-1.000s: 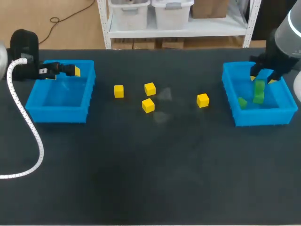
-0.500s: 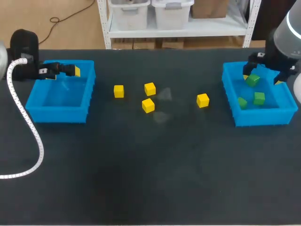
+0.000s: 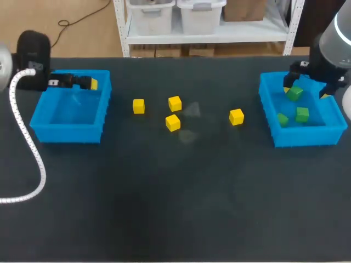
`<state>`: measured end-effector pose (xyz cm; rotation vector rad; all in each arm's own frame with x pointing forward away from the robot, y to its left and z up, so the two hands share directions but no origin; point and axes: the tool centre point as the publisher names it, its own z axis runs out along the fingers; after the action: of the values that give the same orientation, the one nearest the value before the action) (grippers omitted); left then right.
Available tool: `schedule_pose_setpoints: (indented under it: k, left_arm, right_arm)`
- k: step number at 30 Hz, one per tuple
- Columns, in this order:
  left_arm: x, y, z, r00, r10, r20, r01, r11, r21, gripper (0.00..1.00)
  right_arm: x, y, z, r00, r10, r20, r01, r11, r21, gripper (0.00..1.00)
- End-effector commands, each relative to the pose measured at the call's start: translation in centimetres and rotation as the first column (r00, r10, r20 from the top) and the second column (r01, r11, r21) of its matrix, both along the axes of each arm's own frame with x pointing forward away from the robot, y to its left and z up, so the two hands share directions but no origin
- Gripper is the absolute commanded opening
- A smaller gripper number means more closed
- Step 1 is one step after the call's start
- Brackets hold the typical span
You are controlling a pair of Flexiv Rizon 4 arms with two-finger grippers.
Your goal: Put the green cubes in the right bin and the yellow cubes in the left bin.
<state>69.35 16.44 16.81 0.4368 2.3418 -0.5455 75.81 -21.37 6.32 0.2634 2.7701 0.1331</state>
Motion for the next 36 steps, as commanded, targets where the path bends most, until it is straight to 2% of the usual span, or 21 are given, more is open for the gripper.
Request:
schedule_pose_setpoints:
  k: [1,3,6,13,19,21,25,29,32,36]
  left_arm:
    - [1.8,-4.8,1.9,0.984,-0.177,-0.019,0.176,0.958,0.227,1.00]
    - [2.2,-7.0,1.5,0.964,-0.263,-0.033,0.262,0.925,0.275,1.00]
    - [2.6,-9.9,0.2,0.929,-0.360,-0.086,0.369,0.879,0.303,1.00]
    - [3.3,-12.8,-5.1,0.858,-0.460,-0.227,0.513,0.753,0.413,1.00]
    - [3.1,-14.8,-8.6,0.814,-0.477,-0.333,0.580,0.708,0.403,1.00]
    - [2.9,-15.5,-9.6,0.795,-0.482,-0.370,0.605,0.682,0.412,1.00]
    - [2.7,-16.6,-11.6,0.772,-0.471,-0.427,0.631,0.649,0.425,1.00]
    - [3.0,-17.4,-13.2,0.776,-0.435,-0.458,0.621,0.653,0.433,1.00]
    - [3.4,-17.9,-13.9,0.784,-0.407,-0.469,0.605,0.669,0.430,1.00]
    - [3.6,-18.6,-14.9,0.784,-0.378,-0.492,0.599,0.666,0.444,1.00]
  right_arm:
    - [-0.2,0.0,0.0,1.000,-0.003,0.007,0.003,1.000,-0.003,1.00]
    - [-0.2,0.0,0.0,1.000,-0.003,0.007,0.003,1.000,-0.003,1.00]
    - [-0.2,0.0,0.0,1.000,-0.003,0.007,0.003,1.000,-0.003,1.00]
    - [-0.2,0.0,0.0,1.000,-0.003,0.007,0.003,1.000,-0.003,1.00]
    - [-0.2,0.0,0.0,1.000,-0.003,0.007,0.003,1.000,-0.003,1.00]
    - [-0.2,0.0,0.0,1.000,-0.003,0.007,0.003,1.000,-0.003,1.00]
    - [-0.2,0.0,0.0,1.000,-0.003,0.007,0.003,1.000,-0.003,1.00]
    - [-0.2,0.0,0.0,1.000,-0.003,0.007,0.003,1.000,-0.003,1.00]
    - [-0.2,0.0,0.0,1.000,-0.003,0.007,0.003,1.000,-0.003,1.00]
    - [-0.2,0.0,0.0,1.000,-0.003,0.007,0.003,1.000,-0.003,1.00]
